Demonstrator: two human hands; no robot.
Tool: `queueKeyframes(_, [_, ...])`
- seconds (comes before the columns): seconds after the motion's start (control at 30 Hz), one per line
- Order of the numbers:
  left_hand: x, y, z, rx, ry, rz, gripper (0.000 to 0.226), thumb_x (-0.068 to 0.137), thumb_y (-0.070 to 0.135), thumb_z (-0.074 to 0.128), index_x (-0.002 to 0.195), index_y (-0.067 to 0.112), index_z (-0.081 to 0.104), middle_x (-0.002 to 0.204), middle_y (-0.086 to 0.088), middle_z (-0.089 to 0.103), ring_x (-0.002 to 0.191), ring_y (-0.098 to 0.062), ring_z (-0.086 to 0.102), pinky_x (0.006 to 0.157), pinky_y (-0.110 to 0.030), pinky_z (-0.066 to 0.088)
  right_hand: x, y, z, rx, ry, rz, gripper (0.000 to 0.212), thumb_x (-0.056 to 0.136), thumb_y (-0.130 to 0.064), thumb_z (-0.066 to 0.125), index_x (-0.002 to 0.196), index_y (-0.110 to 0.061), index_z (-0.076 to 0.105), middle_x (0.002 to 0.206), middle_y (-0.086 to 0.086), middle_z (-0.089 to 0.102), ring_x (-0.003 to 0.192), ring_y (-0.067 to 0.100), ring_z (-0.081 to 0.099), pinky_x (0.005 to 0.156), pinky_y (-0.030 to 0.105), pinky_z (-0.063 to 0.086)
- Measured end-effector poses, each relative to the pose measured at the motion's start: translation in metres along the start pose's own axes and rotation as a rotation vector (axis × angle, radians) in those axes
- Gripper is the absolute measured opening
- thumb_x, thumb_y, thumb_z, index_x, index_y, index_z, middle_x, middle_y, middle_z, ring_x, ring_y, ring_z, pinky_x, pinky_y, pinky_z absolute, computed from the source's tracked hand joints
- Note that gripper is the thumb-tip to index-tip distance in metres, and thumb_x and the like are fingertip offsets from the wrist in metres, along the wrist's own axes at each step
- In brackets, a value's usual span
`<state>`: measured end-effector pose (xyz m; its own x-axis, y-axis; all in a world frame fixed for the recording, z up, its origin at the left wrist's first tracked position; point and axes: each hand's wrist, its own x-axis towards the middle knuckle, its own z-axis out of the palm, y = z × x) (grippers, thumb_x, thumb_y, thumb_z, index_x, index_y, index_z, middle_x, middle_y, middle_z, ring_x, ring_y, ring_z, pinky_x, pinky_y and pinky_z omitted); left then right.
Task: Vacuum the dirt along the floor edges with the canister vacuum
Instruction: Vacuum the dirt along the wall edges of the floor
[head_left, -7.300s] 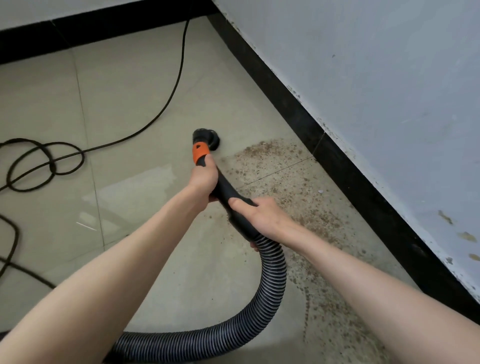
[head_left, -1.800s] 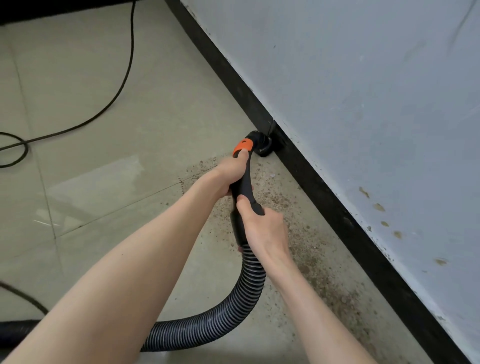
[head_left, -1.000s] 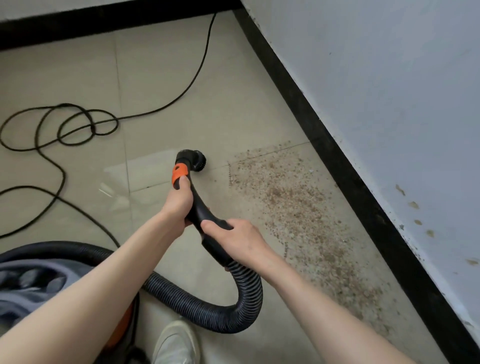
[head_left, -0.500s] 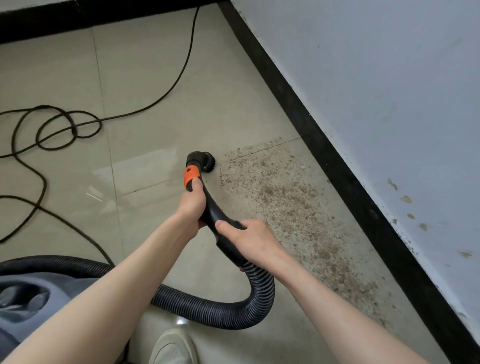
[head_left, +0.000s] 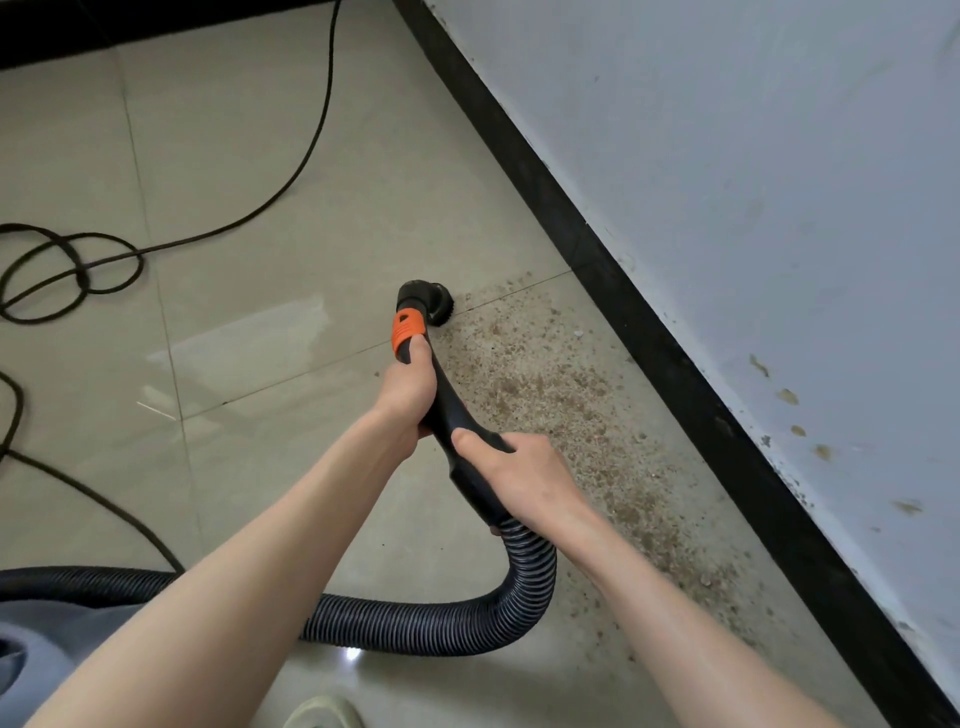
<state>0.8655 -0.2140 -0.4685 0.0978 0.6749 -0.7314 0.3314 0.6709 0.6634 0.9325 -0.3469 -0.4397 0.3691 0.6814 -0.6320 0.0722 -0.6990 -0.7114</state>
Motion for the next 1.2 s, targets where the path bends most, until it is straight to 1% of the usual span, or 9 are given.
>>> queueKeyframes(0.1, [0.003,0.007,0.013,0.055,-0.033,0.014,0.063,0.097,0.054,0.030,0.131,0.001,0.040,0.122,-0.018,0.056,0.109,-0.035,0.057,0.092,-0.049,0.051,0.005,0.003,-0.007,0.044,0.013,0.010,0.047,0.055,-0.072,0.058,0.047,-0.026,0.061,0.048,-0.006,0.060,0.046,0.017,0.061,0.055,0.042,0.058])
queueKeyframes(0.2, [0.006,0.016,0.027,0.075,-0.062,0.032,0.062,0.097,0.053,0.031,0.132,0.003,0.041,0.122,-0.015,0.055,0.109,-0.032,0.056,0.091,-0.047,0.051,0.010,0.003,-0.015,0.101,0.036,0.027,0.049,0.055,-0.069,0.061,0.048,-0.021,0.059,0.049,-0.004,0.061,0.044,0.018,0.061,0.049,0.038,0.056])
queueKeyframes(0.33, [0.010,0.030,0.043,0.102,-0.092,0.029,0.059,0.097,0.053,0.031,0.127,0.003,0.043,0.109,-0.012,0.055,0.102,-0.030,0.058,0.086,-0.042,0.052,0.017,-0.001,-0.026,0.131,0.081,0.043,0.050,0.059,-0.068,0.063,0.059,-0.019,0.059,0.058,0.003,0.064,0.051,0.023,0.066,0.054,0.046,0.061])
queueKeyframes(0.47, [0.015,0.043,0.059,0.142,-0.140,0.048,0.059,0.098,0.052,0.030,0.126,0.002,0.045,0.098,-0.010,0.054,0.095,-0.029,0.057,0.085,-0.040,0.052,0.024,-0.004,-0.034,0.140,0.138,0.038,0.051,0.065,-0.067,0.061,0.063,-0.017,0.059,0.063,0.005,0.063,0.069,0.036,0.070,0.070,0.057,0.058])
queueKeyframes(0.67, [0.018,0.058,0.083,0.210,-0.204,0.077,0.062,0.098,0.053,0.027,0.129,0.002,0.045,0.103,-0.011,0.054,0.096,-0.028,0.057,0.085,-0.038,0.052,0.030,-0.007,-0.045,0.207,0.203,0.078,0.056,0.077,-0.062,0.063,0.075,-0.006,0.066,0.078,0.015,0.071,0.077,0.038,0.070,0.076,0.055,0.058])
queueKeyframes(0.87, [0.016,0.063,0.096,0.300,-0.248,0.107,0.059,0.099,0.052,0.026,0.125,0.003,0.047,0.087,-0.006,0.053,0.075,-0.020,0.054,0.056,-0.029,0.045,0.029,-0.006,-0.047,0.243,0.245,0.070,0.060,0.075,-0.064,0.060,0.082,-0.005,0.068,0.084,0.017,0.072,0.078,0.039,0.070,0.080,0.057,0.056])
queueKeyframes(0.93, [0.015,0.059,0.094,0.298,-0.244,0.110,0.060,0.098,0.053,0.027,0.125,0.003,0.046,0.088,-0.006,0.054,0.077,-0.020,0.055,0.061,-0.030,0.047,0.027,-0.004,-0.046,0.246,0.237,0.064,0.061,0.074,-0.063,0.061,0.079,-0.003,0.066,0.083,0.019,0.071,0.079,0.041,0.069,0.078,0.060,0.056])
queueKeyframes(1.03, [0.014,0.052,0.083,0.269,-0.210,0.116,0.062,0.098,0.054,0.029,0.128,0.002,0.045,0.100,-0.010,0.058,0.089,-0.026,0.058,0.077,-0.036,0.052,0.022,-0.003,-0.040,0.215,0.208,0.041,0.052,0.074,-0.063,0.061,0.070,-0.011,0.061,0.074,0.014,0.068,0.078,0.041,0.069,0.078,0.060,0.056])
queueKeyframes(1.2, [0.005,0.039,0.038,0.186,-0.062,0.118,0.056,0.098,0.052,0.032,0.121,0.003,0.047,0.095,-0.009,0.057,0.089,-0.027,0.059,0.079,-0.038,0.053,0.010,-0.006,-0.019,0.191,0.079,-0.038,0.045,0.075,-0.059,0.062,0.061,-0.018,0.050,0.056,0.001,0.055,0.055,0.024,0.058,0.063,0.052,0.057])
